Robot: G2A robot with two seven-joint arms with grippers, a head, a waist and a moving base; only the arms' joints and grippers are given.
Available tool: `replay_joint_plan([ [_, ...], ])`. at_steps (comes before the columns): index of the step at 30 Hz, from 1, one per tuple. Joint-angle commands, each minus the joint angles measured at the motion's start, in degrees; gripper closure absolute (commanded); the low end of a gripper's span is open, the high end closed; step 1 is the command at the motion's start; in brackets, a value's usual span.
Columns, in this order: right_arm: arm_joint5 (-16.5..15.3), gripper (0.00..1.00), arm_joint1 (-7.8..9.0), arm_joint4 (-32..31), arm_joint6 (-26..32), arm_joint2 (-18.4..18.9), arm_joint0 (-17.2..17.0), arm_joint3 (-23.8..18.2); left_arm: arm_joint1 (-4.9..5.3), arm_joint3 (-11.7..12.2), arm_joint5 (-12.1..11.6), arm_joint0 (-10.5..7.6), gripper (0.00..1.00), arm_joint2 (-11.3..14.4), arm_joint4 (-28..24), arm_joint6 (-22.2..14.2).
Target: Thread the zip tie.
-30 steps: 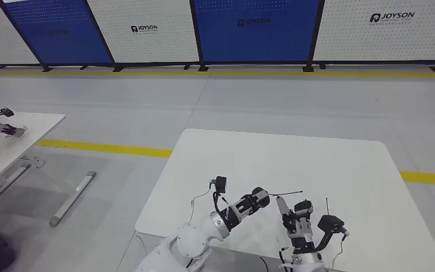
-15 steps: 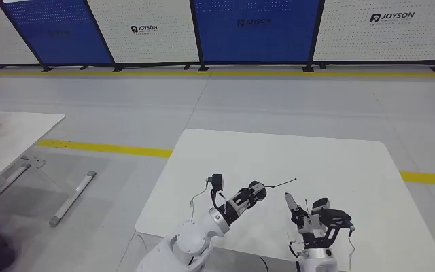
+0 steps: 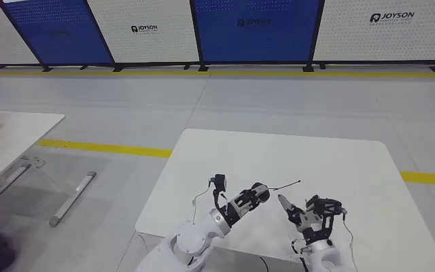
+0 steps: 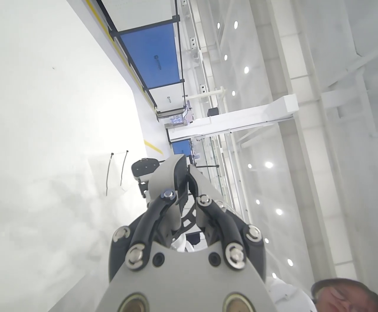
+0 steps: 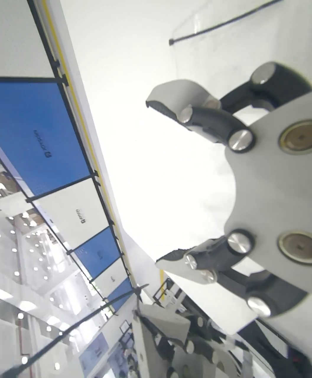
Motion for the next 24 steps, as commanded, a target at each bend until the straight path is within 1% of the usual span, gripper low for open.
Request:
replay_joint_plan([
  [1,-0.25,0.0,0.21,-0.98,4.4,0.23,0.8,-0.32,0.02,-0.1,-0.16,0.06,1.0,-0.05,-0.19,-0.4],
  [9,-0.16,0.0,0.21,-0.96,4.39,0.21,0.83,-0.34,0.02,-0.1,-0.16,0.06,1.0,-0.05,-0.19,-0.4],
  [10,-0.89,0.0,0.16,0.57,4.7,-0.06,0.77,-0.21,0.01,-0.08,-0.12,0.05,1.0,-0.02,-0.18,-0.34],
  [11,-2.21,0.0,0.15,3.6,5.5,0.13,0.98,0.07,-0.03,0.0,-0.17,-0.13,1.0,0.17,0.28,-0.02],
  [14,-3.32,0.0,0.19,7.07,6.13,0.57,1.23,-0.01,-0.16,0.43,-0.72,-0.28,1.0,1.03,2.31,0.92],
  [17,-3.3,0.0,0.19,7.52,5.44,0.15,1.24,-0.24,-0.33,0.76,-0.86,-0.54,1.0,1.72,2.96,1.81],
  [20,-2.37,0.0,0.16,6.66,4.57,-0.6,1.45,-0.12,-0.45,0.97,-1.1,-0.71,1.0,2.07,3.38,2.56],
  [21,-2.01,0.16,0.13,6.28,4.32,-1.02,1.54,-0.04,-0.48,1.02,-1.21,-0.72,1.0,2.1,3.73,2.95],
  [22,-1.81,0.4,0.12,6.07,4.19,-1.3,1.6,0.01,-0.49,1.03,-1.29,-0.67,1.0,2.14,4.16,3.3],
  [23,-1.65,0.5,0.11,5.97,4.07,-1.52,1.65,0.04,-0.5,1.03,-1.38,-0.61,1.0,2.17,4.66,3.65],
  [24,-1.56,0.55,0.11,5.95,3.97,-1.7,1.69,0.06,-0.51,1.02,-1.48,-0.52,1.0,2.17,5.15,4.17],
])
